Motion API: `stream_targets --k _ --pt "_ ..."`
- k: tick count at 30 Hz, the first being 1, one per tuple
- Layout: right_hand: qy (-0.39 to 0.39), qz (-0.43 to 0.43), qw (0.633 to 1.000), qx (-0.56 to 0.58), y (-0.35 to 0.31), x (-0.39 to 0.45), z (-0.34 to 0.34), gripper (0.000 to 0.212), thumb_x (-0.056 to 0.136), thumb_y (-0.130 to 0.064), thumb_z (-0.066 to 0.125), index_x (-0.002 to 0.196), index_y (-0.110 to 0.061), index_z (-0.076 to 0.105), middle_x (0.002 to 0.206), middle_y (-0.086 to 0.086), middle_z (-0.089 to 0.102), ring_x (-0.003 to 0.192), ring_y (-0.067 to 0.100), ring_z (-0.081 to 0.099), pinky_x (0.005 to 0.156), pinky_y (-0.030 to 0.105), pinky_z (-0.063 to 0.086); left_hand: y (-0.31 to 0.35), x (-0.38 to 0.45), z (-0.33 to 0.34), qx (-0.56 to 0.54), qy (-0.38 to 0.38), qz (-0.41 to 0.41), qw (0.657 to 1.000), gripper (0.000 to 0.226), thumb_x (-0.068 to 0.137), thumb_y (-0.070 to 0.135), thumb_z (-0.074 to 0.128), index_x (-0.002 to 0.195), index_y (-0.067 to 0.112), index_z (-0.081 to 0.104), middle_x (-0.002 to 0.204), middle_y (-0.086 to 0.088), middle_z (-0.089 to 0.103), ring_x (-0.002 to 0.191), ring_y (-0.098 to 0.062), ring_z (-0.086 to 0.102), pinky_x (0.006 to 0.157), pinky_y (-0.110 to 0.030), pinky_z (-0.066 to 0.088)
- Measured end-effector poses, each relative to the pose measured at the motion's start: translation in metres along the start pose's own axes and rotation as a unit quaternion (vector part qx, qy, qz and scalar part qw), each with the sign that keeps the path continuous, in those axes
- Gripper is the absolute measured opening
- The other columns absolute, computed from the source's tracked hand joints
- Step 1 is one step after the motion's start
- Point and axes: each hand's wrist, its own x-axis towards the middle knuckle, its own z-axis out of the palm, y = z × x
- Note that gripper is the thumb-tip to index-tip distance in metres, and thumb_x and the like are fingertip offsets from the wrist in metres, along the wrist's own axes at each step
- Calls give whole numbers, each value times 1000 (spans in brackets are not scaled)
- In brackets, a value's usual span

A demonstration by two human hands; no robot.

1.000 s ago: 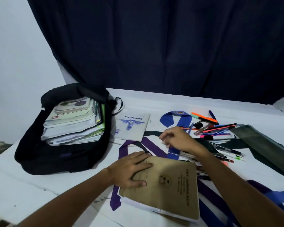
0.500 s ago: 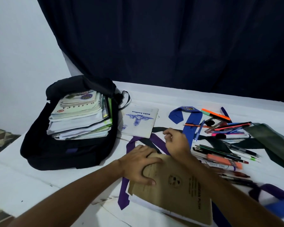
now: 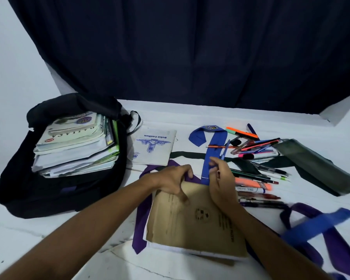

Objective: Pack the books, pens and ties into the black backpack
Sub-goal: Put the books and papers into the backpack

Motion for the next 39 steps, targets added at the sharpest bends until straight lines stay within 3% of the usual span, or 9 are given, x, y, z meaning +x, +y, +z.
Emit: stream_targets --k 6,12,15,18,23,26,29,32,39 --pt "5 145 968 203 -22 33 -64 23 100 -31 45 119 -24 56 92 6 64 74 24 59 64 38 49 -13 -32 -2 -213 93 23 972 83 54 15 95 119 35 47 67 4 49 59 -9 45 60 -25 40" --pt "-119 287 887 341 -15 10 -89 103 49 -95 49 135 -41 36 99 9 74 87 34 70 75 47 57 -32 -69 21 -428 279 17 859 94 51 13 94 129 35 46 65 -4 63 62 -17 61 61 -30 53" --pt "-159 302 859 382 -28 -19 -61 98 61 -82 58 140 -26 40 113 8 71 98 35 68 74 46 57 -26 -79 40 -526 351 0 774 92 57 4 91 133 26 44 84 -15 74 73 -24 69 67 -37 58" --pt "-88 267 867 412 -42 -31 -38 82 84 -19 68 149 -35 19 125 10 64 109 30 64 85 48 55 -14 -85 57 -561 397 -26 726 88 67 2 85 139 25 38 90 -22 72 78 -25 70 72 -40 59" --pt "-92 64 949 296 -58 -31 -37 105 87 16 55 142 -55 1 144 -32 38 132 12 46 102 45 46 -16 -96 57 -396 381 57 834 98 81 23 75 147 53 9 110 -8 67 100 -15 68 85 -31 55" --pt "-100 13 964 246 -58 -30 -43 88 89 12 54 143 -47 19 155 -16 25 142 7 29 113 41 34 -16 -109 38 -342 311 117 879 85 84 21 71 147 50 21 147 7 47 125 -15 55 99 -34 49" --pt "-98 -37 978 179 -61 -29 -46 48 90 3 55 118 -35 57 127 -2 55 120 -1 51 103 35 45 -14 -117 28 -357 285 150 877 67 83 7 69 141 26 44 149 6 44 132 -13 49 104 -30 45" --pt "-100 -75 981 146 -63 -32 -44 54 84 16 54 85 -35 72 108 9 58 102 0 58 84 26 54 -8 -121 25 -404 298 137 854 43 77 3 69 112 28 73 121 -3 69 114 -14 63 94 -27 49" --pt "-96 -102 980 143 -62 -62 -45 16 82 -19 63 91 -23 75 106 -10 64 103 -2 60 82 17 53 -4 -123 48 -355 308 170 866 30 80 2 67 104 18 74 108 1 74 110 -15 66 94 -24 49"
